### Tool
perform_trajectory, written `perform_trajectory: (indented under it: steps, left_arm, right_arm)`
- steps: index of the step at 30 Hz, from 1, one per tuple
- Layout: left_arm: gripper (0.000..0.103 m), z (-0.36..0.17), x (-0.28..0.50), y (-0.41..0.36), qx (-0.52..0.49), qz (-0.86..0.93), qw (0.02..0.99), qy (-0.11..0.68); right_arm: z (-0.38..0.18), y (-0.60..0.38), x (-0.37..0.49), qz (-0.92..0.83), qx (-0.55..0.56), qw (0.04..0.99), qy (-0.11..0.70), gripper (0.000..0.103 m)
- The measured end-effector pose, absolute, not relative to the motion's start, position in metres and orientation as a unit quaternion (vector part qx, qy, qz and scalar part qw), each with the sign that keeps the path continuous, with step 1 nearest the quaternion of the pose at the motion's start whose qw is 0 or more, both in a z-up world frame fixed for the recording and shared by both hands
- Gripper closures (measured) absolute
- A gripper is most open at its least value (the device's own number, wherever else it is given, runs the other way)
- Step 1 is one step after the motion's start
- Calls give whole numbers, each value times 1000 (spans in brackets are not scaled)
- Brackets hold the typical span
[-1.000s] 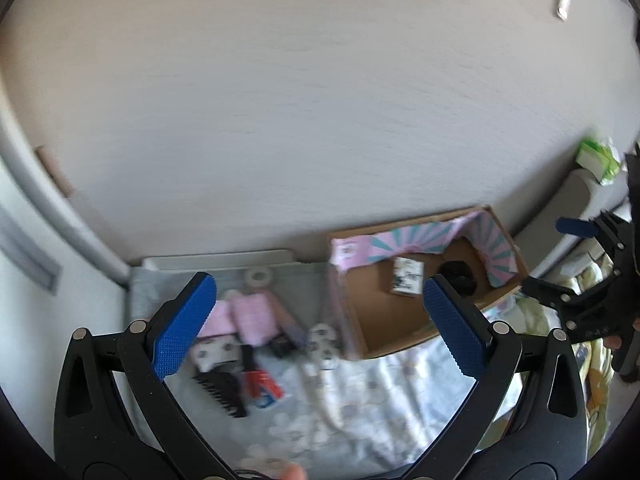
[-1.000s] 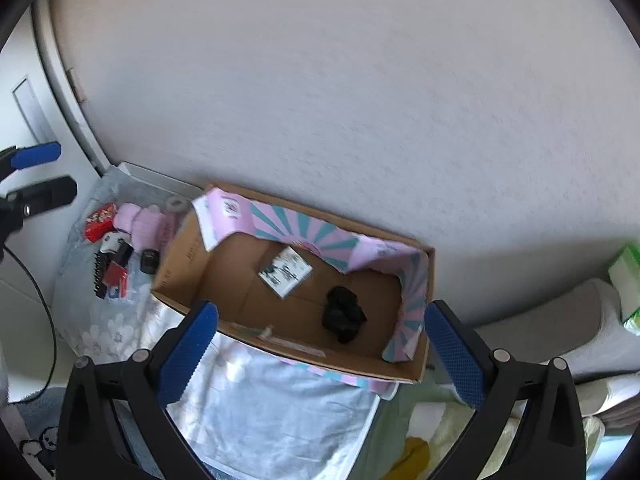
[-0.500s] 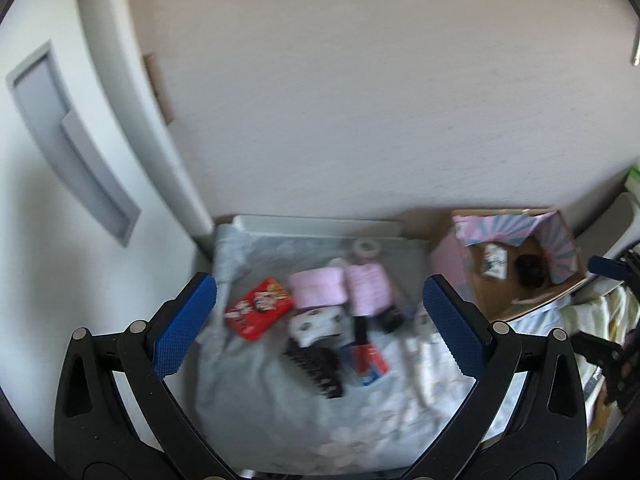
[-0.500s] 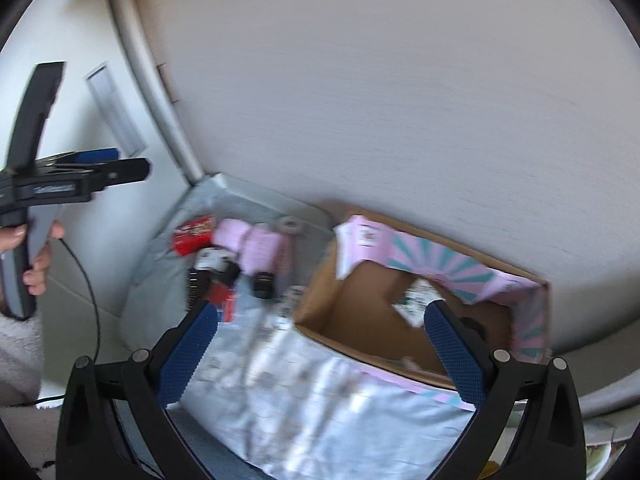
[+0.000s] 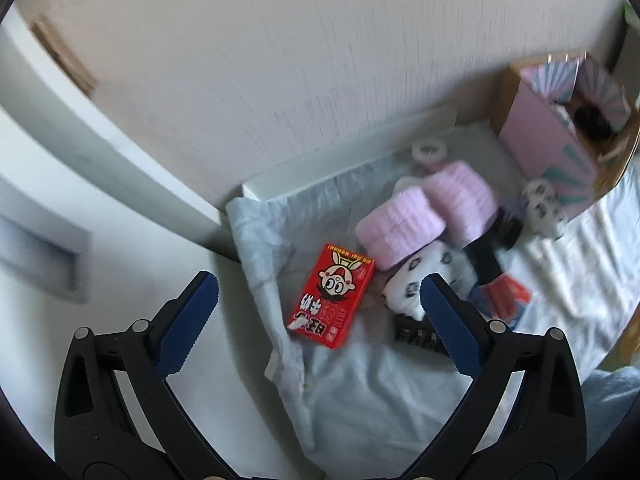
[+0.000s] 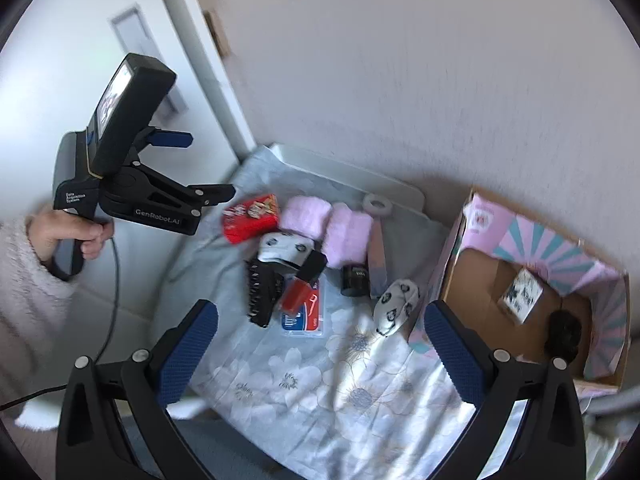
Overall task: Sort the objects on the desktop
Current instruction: 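Withdraw both tools from the box back toward the remaining items, then grasp the red milk carton with left tool while right tool grasps the red tube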
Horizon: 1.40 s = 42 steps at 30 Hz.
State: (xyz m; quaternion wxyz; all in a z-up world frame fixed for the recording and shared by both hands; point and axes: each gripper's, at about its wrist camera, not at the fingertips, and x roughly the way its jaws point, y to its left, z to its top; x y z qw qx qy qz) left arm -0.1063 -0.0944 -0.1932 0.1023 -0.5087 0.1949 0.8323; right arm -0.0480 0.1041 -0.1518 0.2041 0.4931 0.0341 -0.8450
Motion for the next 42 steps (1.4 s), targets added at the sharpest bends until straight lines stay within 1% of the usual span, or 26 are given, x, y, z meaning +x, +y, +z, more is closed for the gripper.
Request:
perform_trajectory:
  steps: [1, 2, 3, 4, 5, 6, 8, 12, 16, 21, 23, 31, 33, 34, 35, 36, 38, 40, 42]
  left_arm:
    - [3, -200, -108, -95, -510, 831, 105, 195]
    - [6, -210, -111, -97, -511, 830, 110, 193]
    - [12, -216, -112, -98, -513, 829, 114, 192]
    - [16, -222, -113, -98, -514, 828, 117, 192]
    - [22, -229, -114, -99, -515, 827, 120, 192]
    - [24, -236, -116, -99, -516, 826, 123, 193]
    - [25, -247, -117, -101, -517, 824, 125, 196]
    - [26, -258, -114, -104, -516, 823, 127, 201]
    - [28, -265, -113, -104, -512, 824, 131, 202]
    - [31, -280, -114, -103, -516, 822, 128, 203]
    - [32, -281, -112, -106, -514, 825, 123, 201]
    - [37, -281, -106, -108, -510, 830, 114, 194]
    - [37, -280, -103, -108, -509, 832, 111, 192]
    - [37, -279, -102, -107, -509, 832, 112, 190]
    - [39, -278, -100, -107, -510, 831, 115, 188]
    - [43, -278, -100, -107, -510, 831, 114, 189]
    - [45, -276, -98, -107, -508, 834, 114, 185]
    - [46, -272, -97, -109, -501, 840, 108, 177]
    - [48, -269, -96, -111, -499, 844, 103, 170]
  right_arm:
    - [-160, 100, -47, -847, 494, 196, 29, 0]
    - [-172, 95, -47, -849, 495, 184, 26, 0]
    - [-182, 91, -47, -850, 497, 175, 23, 0]
    - [-192, 89, -47, -854, 494, 164, 20, 3]
    - [-203, 86, -47, -855, 495, 157, 14, 6]
    - [-213, 84, -48, -856, 495, 151, 7, 7]
    - [-228, 80, -49, -858, 493, 144, -5, 11]
    - [-247, 74, -51, -861, 488, 142, -18, 15]
    - [-253, 71, -54, -872, 471, 133, -23, 22]
    - [-255, 66, -58, -886, 447, 120, -16, 26]
    - [-259, 63, -61, -888, 444, 115, -11, 30]
    - [-270, 54, -71, -891, 441, 112, -5, 42]
    - [-272, 53, -72, -892, 438, 113, -1, 48]
    - [-273, 53, -72, -892, 438, 116, 1, 58]
    - [-274, 53, -73, -892, 437, 120, 3, 63]
    - [-274, 52, -73, -892, 436, 122, 6, 65]
    - [-275, 51, -72, -892, 435, 123, 12, 78]
    - [-275, 51, -72, -891, 435, 127, 12, 83]
    - [-274, 53, -71, -892, 434, 126, 13, 84]
